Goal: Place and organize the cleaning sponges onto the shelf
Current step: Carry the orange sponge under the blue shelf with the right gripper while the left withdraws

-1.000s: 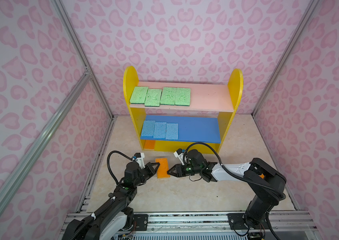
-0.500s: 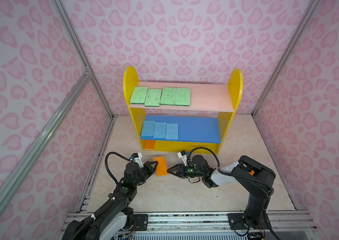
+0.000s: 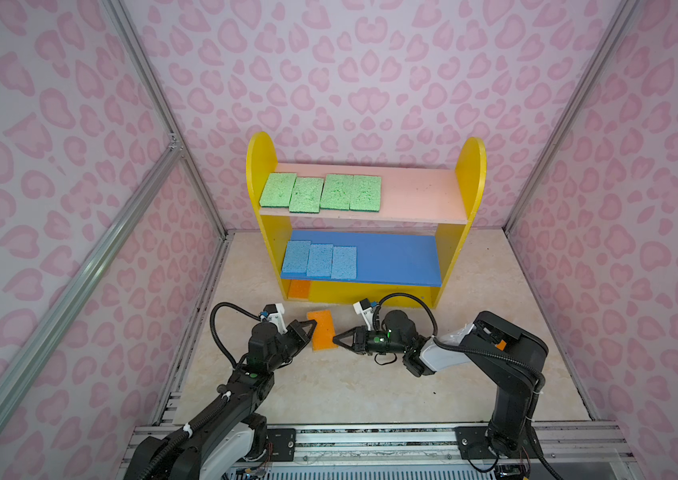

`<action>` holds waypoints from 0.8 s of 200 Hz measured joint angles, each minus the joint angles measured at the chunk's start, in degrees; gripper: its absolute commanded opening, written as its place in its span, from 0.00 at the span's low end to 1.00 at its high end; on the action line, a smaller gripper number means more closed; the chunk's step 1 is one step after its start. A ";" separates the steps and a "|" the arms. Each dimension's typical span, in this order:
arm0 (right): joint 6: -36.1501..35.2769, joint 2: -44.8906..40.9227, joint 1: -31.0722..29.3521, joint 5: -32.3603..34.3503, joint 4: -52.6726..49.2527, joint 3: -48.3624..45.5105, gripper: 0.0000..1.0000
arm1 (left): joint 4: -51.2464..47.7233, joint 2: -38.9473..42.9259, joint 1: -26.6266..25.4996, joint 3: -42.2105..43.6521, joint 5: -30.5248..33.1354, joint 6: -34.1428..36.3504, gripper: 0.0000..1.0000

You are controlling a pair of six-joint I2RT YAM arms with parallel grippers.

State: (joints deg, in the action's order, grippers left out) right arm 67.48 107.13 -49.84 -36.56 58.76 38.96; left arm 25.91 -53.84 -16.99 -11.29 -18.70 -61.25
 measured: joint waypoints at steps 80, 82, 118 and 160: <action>-1.20 -2.14 1.29 3.17 -1.51 -2.38 0.00 | -2.23 1.97 -0.02 -0.46 0.76 2.49 0.95; -1.22 -2.16 1.38 3.37 -1.57 -2.51 0.00 | -2.58 2.12 -0.07 -0.52 0.83 2.71 0.97; -1.27 -2.62 2.73 5.95 -2.43 -4.17 0.00 | -10.91 4.20 -0.04 -1.81 4.76 5.97 0.98; -2.49 -2.60 3.82 9.51 -6.05 -3.96 0.00 | -21.33 6.95 -0.02 -3.34 9.99 9.29 0.98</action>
State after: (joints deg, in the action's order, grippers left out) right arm 64.99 104.53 -46.02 -27.05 52.71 35.00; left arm 4.58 -46.89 -17.02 -14.63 -8.71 -51.96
